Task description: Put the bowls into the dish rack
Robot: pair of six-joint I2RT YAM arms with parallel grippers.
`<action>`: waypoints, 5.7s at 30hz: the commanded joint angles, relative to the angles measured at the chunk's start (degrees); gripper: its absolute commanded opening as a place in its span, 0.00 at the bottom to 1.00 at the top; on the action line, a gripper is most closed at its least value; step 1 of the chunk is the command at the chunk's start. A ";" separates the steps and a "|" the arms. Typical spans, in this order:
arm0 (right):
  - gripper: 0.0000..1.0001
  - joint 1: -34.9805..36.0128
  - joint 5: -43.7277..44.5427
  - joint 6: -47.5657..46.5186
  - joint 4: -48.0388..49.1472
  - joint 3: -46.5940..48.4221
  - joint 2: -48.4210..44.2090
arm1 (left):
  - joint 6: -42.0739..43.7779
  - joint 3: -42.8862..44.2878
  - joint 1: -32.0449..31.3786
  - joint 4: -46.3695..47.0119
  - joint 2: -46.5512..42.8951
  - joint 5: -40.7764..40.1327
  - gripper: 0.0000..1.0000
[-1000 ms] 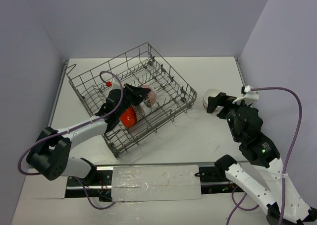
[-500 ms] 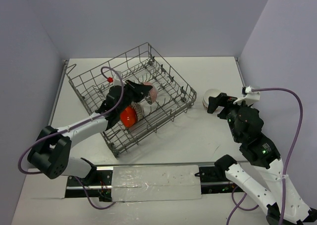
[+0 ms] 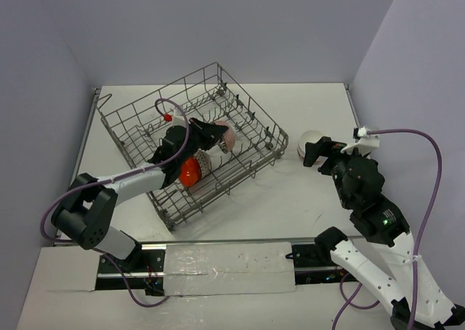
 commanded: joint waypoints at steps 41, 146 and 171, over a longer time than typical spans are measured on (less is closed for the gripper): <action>1.00 0.61 2.53 -1.58 4.19 -1.65 -1.50 | -10.38 -3.69 -1.42 -0.88 1.26 -6.15 0.53; 0.00 -15.40 5.52 11.09 1.83 9.24 24.88 | 102.00 14.14 -15.56 -42.27 -25.38 6.06 0.98; 0.00 7.01 1.64 -3.95 -16.02 29.28 33.91 | 137.27 31.10 -34.38 -53.69 -6.83 -4.83 0.74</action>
